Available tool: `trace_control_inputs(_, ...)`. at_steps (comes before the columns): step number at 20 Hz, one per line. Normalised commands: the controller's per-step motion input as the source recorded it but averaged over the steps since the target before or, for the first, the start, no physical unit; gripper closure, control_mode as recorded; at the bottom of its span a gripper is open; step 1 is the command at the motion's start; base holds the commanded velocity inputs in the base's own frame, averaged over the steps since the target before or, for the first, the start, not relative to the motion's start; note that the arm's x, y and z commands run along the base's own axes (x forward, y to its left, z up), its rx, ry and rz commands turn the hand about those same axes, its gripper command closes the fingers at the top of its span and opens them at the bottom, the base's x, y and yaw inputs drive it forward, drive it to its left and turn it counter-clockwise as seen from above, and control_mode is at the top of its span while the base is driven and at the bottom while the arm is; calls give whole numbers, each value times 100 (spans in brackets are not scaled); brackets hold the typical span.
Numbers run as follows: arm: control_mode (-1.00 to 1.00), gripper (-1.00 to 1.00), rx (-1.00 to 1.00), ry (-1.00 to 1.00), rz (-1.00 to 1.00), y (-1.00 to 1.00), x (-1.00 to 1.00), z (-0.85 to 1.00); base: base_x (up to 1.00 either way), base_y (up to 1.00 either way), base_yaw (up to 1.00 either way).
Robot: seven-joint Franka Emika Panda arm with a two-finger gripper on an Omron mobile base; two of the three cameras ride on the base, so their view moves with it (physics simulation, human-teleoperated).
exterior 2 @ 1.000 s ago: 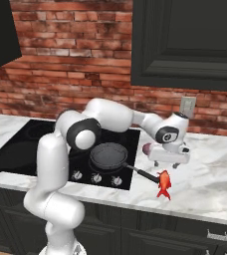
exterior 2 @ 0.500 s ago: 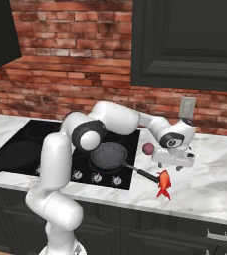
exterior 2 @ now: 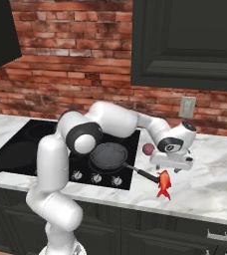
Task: Place both pans onto different burners. Then place the onion and the fish on different pans.
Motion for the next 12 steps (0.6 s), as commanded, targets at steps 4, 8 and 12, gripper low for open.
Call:
trace_control_inputs(4, -100, -100, -4, 0, -2, 0, -5, -10, 0, 0, 0)
trace_control_inputs(8, -100, -100, -4, 0, -5, 4, 0, -3, 0, 0, 0)
trace_control_inputs(12, -100, -100, -4, 0, -5, 0, 1, -12, 0, 0, 0)
